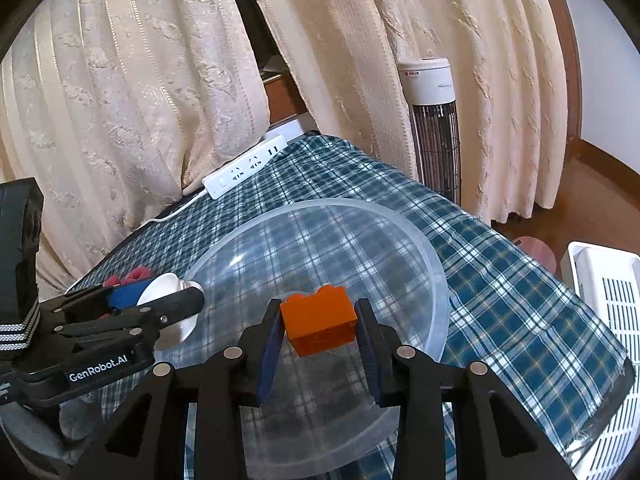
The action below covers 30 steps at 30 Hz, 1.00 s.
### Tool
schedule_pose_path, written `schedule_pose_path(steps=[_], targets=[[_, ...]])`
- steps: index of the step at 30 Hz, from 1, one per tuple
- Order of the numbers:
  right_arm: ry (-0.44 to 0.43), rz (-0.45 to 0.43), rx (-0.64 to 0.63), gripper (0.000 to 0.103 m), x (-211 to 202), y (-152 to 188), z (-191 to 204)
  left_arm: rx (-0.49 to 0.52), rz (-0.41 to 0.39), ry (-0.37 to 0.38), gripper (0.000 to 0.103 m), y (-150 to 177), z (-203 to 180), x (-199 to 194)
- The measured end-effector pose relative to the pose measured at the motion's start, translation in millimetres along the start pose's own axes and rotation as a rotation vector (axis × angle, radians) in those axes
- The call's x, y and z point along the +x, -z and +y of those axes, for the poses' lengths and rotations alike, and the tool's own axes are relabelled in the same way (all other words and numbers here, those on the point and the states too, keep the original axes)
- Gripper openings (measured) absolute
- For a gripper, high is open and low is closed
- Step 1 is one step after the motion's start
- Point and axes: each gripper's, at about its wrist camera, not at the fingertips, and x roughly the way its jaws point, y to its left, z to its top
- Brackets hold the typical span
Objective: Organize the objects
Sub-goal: 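Carry the orange block and the white cup toward the clear plastic bowl with both grippers, then lower the orange block and the cup into the bowl and open both grippers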
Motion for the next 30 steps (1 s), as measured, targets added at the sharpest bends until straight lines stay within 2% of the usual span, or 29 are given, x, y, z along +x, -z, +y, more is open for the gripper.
schedule_pose_path(steps=[30], targets=[[0.013,0.006,0.009,0.038,10,-4,-7,-0.012,0.033,0.013,0.053,-7,-2,26]])
